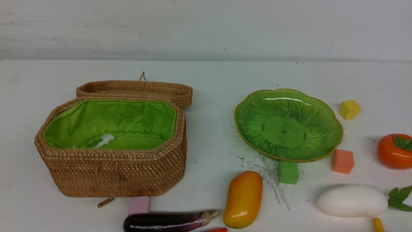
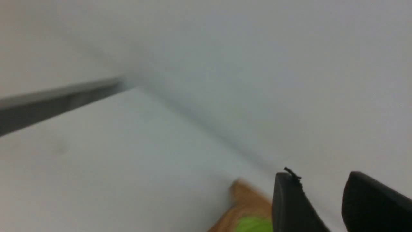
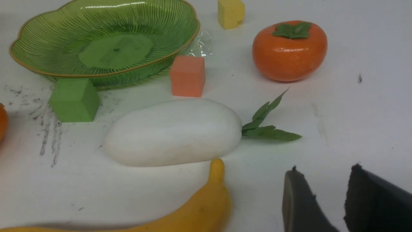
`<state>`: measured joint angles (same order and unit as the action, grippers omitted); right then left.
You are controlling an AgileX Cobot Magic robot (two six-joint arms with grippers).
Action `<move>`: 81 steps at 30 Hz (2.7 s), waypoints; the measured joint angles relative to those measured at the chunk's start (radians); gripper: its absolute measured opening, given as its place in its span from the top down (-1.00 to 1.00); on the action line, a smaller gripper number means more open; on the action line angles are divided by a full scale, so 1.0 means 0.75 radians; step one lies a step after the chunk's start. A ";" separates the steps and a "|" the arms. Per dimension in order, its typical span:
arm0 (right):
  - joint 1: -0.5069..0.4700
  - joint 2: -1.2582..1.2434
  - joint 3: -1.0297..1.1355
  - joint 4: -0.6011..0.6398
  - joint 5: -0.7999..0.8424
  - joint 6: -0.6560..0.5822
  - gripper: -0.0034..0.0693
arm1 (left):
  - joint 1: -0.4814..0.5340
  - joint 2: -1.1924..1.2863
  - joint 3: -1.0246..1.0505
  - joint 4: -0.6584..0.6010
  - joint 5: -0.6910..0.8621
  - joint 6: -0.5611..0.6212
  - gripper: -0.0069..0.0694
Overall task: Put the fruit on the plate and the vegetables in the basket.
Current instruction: Use the left arm to grab a carrot and put it into the left basket
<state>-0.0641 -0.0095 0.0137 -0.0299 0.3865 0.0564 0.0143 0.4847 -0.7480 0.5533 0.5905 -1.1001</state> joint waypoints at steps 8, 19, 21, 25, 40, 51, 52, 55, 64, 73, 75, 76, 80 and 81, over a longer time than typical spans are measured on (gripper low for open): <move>0.000 0.000 0.000 0.000 0.000 0.000 0.24 | -0.249 0.428 -0.079 -0.621 0.501 0.614 0.19; 0.000 0.000 0.000 0.000 0.000 0.000 0.24 | -0.656 0.795 -0.080 -1.474 0.338 1.931 0.19; 0.000 0.000 0.000 0.000 0.000 0.000 0.24 | -0.677 0.839 -0.082 -1.563 0.263 2.046 0.19; 0.000 0.000 0.000 0.000 0.000 0.000 0.24 | -0.696 0.920 -0.105 -1.627 0.298 2.198 0.19; 0.000 0.000 0.000 0.000 0.000 0.000 0.24 | -1.026 1.320 -0.120 -0.832 0.201 1.783 -0.37; 0.000 0.000 0.000 0.000 0.000 0.000 0.24 | -1.059 1.452 -0.208 -0.696 0.179 1.739 -0.45; 0.000 0.000 0.000 0.000 0.000 0.000 0.24 | -1.059 1.452 -0.211 -0.694 0.175 1.744 -0.45; 0.000 0.000 0.000 0.000 0.000 0.000 0.24 | -1.059 1.453 -0.213 -0.694 0.165 1.765 -0.45; 0.000 0.000 0.000 0.000 0.000 0.000 0.24 | -1.060 1.516 -0.213 -0.718 0.118 1.778 -0.45; 0.000 0.000 0.000 0.000 0.000 0.000 0.24 | -1.060 1.631 -0.213 -0.764 0.133 1.779 -0.31; 0.000 0.000 0.000 0.000 0.000 0.000 0.24 | -1.060 1.631 -0.213 -0.764 0.136 1.779 -0.24; 0.000 0.000 0.000 0.000 0.000 0.000 0.24 | -1.061 1.631 -0.213 -0.765 0.137 1.779 -0.19; 0.000 0.000 0.000 0.000 0.000 0.000 0.24 | -1.061 1.631 -0.217 -0.765 0.172 1.779 -0.19; 0.000 0.000 0.000 0.000 0.000 0.000 0.24 | -1.061 1.631 -0.218 -0.765 0.191 1.779 -0.19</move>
<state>-0.0641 -0.0095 0.0137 -0.0299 0.3865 0.0564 -0.7817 1.7078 -0.9118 -0.0205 0.7341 0.2341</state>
